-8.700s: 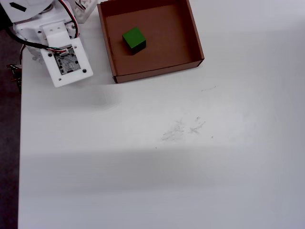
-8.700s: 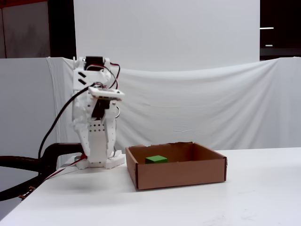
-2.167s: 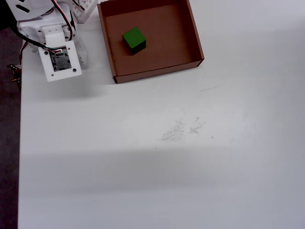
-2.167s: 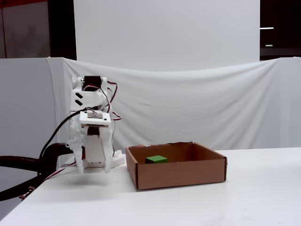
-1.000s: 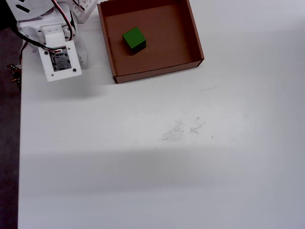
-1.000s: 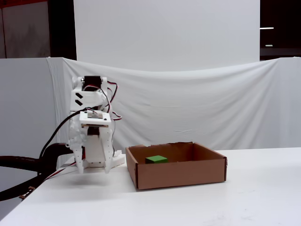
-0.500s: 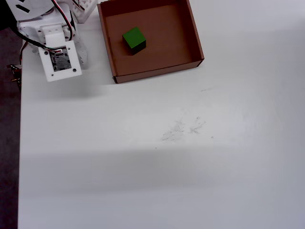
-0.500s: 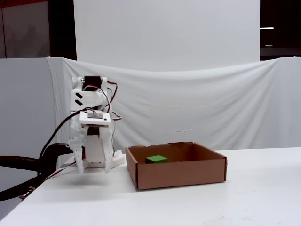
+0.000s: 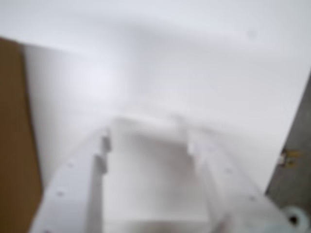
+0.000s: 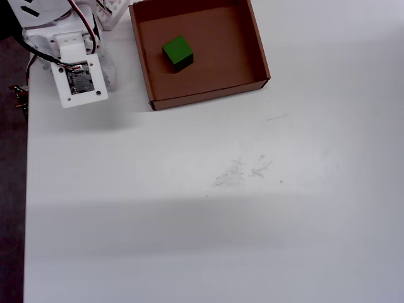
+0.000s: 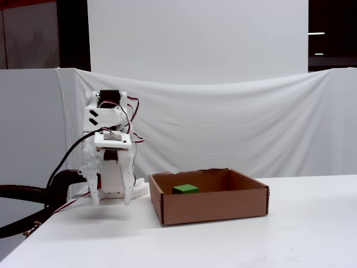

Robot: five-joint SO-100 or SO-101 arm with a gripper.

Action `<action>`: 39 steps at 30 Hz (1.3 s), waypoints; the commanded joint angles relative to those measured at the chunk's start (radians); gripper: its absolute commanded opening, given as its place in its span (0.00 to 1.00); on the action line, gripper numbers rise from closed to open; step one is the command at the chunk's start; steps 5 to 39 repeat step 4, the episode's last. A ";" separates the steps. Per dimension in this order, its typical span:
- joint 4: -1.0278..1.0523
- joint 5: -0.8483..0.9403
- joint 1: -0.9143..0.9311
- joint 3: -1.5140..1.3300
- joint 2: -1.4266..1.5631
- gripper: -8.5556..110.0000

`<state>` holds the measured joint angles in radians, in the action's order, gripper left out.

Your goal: Grasp a green cube and put it in a box.

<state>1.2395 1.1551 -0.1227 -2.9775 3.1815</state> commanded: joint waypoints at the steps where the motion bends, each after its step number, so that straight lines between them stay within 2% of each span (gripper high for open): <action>1: 0.006 -0.002 -0.003 0.005 0.000 0.26; 39: 0.006 -0.002 -0.003 0.005 0.000 0.26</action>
